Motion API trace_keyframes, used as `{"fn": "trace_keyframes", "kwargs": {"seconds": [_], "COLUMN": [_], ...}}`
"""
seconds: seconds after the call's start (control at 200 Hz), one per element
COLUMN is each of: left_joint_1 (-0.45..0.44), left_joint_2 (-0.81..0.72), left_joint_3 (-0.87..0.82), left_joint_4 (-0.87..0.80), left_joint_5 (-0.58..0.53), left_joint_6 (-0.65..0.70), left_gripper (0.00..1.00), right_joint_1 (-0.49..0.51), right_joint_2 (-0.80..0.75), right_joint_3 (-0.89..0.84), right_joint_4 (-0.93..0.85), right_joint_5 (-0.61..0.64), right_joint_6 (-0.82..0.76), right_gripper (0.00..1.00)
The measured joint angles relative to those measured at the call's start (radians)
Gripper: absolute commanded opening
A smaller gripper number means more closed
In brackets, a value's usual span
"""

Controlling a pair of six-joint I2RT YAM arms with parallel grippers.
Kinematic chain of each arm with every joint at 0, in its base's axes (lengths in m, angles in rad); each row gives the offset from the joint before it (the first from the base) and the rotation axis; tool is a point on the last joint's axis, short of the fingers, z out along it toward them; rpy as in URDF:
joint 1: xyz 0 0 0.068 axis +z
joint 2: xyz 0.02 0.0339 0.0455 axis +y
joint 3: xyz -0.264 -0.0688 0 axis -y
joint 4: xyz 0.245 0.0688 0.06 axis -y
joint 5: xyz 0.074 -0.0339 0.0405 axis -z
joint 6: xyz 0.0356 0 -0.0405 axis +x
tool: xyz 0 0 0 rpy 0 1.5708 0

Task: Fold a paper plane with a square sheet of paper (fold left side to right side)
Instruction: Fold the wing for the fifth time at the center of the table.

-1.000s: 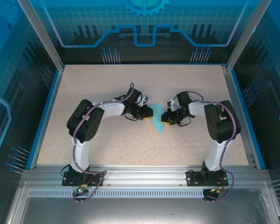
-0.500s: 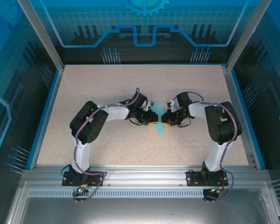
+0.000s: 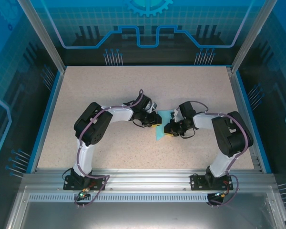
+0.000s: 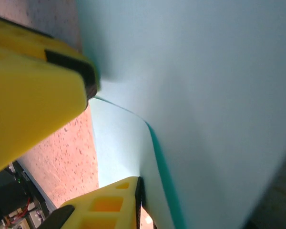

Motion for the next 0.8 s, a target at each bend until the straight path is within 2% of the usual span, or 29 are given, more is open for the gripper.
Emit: {"fn": "trace_keyframes", "kwargs": {"seconds": [0.07, 0.145, 0.34, 0.8], "left_joint_1": [0.0, 0.0, 0.001, 0.001], "left_joint_2": [0.002, 0.009, 0.017, 0.027], "left_joint_3": [0.0, 0.002, 0.016, 0.032], "left_joint_4": [-0.01, -0.016, -0.032, -0.045], "left_joint_5": [-0.005, -0.007, -0.007, -0.007], "left_joint_6": [0.0, 0.001, 0.004, 0.012], "left_gripper": [0.25, 0.24, 0.23, 0.22], "right_joint_1": [-0.001, -0.01, -0.08, -0.165], "right_joint_2": [-0.012, -0.018, 0.005, 0.149], "right_joint_3": [-0.005, -0.005, 0.014, 0.155], "right_joint_4": [0.003, 0.011, 0.019, -0.069], "right_joint_5": [-0.001, -0.01, -0.055, -0.229], "right_joint_6": [0.009, 0.013, 0.004, -0.03], "right_gripper": [0.33, 0.38, 0.39, 0.4]}}
